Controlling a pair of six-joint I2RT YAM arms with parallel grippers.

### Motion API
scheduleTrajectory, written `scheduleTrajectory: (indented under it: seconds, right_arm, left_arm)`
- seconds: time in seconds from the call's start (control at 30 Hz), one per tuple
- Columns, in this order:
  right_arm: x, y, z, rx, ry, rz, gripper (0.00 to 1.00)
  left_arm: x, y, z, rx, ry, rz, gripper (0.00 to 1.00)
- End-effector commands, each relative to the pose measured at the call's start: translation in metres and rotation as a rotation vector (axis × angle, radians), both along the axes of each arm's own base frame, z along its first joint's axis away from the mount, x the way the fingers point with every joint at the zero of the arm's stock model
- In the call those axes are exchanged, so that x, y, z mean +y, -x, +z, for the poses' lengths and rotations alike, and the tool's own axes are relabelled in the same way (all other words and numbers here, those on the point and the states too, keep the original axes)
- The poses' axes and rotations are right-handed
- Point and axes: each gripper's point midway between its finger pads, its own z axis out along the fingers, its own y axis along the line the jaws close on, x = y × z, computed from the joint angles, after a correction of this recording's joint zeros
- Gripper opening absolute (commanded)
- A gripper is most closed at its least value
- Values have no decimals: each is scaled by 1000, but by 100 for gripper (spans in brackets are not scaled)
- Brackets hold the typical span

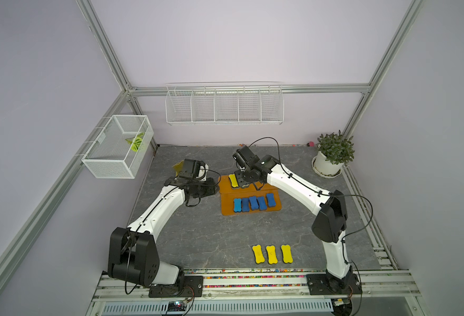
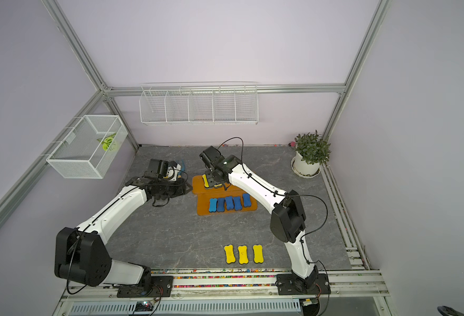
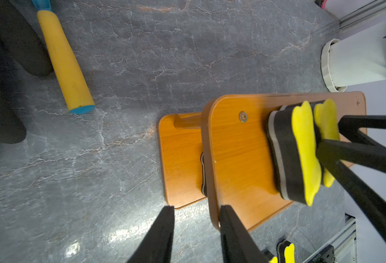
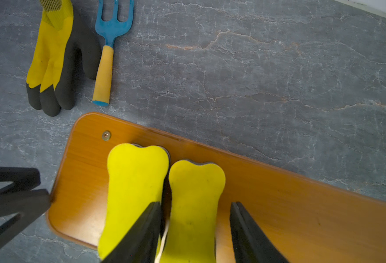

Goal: Remove the whiteboard erasers from the shelf
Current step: Pick up the whiteboard eraser from the shelf.

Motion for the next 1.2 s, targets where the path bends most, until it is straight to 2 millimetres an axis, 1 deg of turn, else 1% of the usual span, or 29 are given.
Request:
scheduleTrajectory:
  seconds: [0.0, 0.1, 0.2, 0.3, 0.53, 0.77, 1.07, 1.17]
  right_arm:
    - [-5, 6, 20, -5, -50, -4, 55]
    - [-5, 7, 28, -21, -64, -2, 55]
    - [-6, 5, 30, -47, -66, 6, 55]
    - [-8, 3, 26, -52, -50, 2, 55]
    - [-6, -1, 8, -22, -28, 0, 55]
    - [-7, -4, 2, -11, -15, -2, 55]
    - [-2, -2, -8, 17, -21, 11, 54]
    - [-4, -2, -11, 20, -7, 4, 54]
  left_arm:
    - [3, -1, 1, -13, -9, 3, 39]
    - [3, -1, 0, -12, -10, 3, 39]
    - [4, -1, 1, -14, -9, 3, 39]
    - [4, -1, 0, -13, -11, 3, 40]
    - [4, -1, 0, -12, -12, 5, 40]
    - [4, -1, 1, -15, -14, 5, 40]
    - [5, -1, 0, -13, -13, 5, 40]
    - [4, -1, 0, -13, -14, 5, 40]
